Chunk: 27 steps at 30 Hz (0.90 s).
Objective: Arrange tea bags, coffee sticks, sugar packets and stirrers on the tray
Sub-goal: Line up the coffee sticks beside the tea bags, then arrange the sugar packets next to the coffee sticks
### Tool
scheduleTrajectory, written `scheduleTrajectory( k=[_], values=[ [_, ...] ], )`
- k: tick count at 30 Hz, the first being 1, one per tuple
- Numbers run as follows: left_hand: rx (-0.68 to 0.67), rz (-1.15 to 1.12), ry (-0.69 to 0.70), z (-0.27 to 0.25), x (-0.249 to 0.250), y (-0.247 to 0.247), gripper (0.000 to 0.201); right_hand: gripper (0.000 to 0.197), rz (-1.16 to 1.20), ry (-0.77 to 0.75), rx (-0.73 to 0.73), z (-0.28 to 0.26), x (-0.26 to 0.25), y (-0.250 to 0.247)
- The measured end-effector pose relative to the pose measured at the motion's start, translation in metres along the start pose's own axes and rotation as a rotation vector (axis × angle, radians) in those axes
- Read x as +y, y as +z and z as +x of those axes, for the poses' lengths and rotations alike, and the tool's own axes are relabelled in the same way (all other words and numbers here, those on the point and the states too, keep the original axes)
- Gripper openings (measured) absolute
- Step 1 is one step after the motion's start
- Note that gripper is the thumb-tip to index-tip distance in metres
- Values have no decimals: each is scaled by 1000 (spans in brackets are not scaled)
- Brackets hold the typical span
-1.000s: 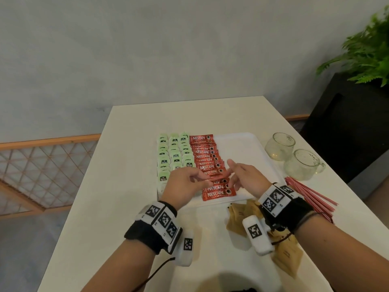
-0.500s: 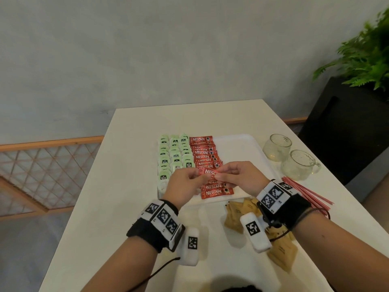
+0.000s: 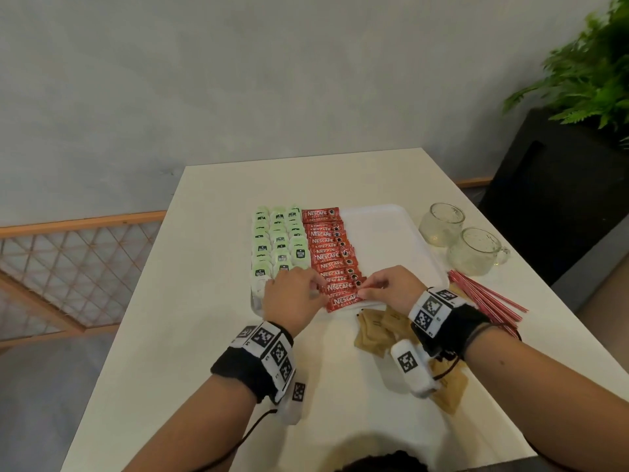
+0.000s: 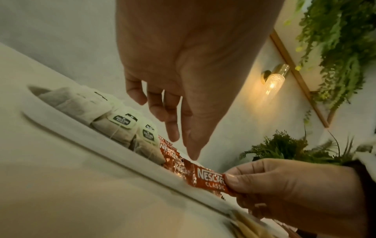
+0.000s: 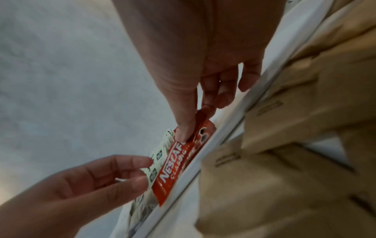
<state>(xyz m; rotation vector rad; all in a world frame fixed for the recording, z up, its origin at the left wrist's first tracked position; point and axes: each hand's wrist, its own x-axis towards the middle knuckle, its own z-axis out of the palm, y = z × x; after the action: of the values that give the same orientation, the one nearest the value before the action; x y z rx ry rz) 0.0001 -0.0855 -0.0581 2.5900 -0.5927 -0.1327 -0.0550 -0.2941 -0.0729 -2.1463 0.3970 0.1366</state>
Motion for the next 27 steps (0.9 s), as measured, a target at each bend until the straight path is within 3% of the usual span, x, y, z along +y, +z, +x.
scheduleTrajectory(
  k=[4,9,21,27],
  values=[
    [-30,140,112,3,5,8,21,17,-26,-1,29,0,0,8],
    [-58,225,154,7,8,11,15,31,-31,51,116,1,3,8],
    [-163,356,159,20,20,1,12,32,-36,78,130,7,4,8],
    [-133,334,150,18,26,-7,16,26,1,4,260,-6,7,-34]
  ],
)
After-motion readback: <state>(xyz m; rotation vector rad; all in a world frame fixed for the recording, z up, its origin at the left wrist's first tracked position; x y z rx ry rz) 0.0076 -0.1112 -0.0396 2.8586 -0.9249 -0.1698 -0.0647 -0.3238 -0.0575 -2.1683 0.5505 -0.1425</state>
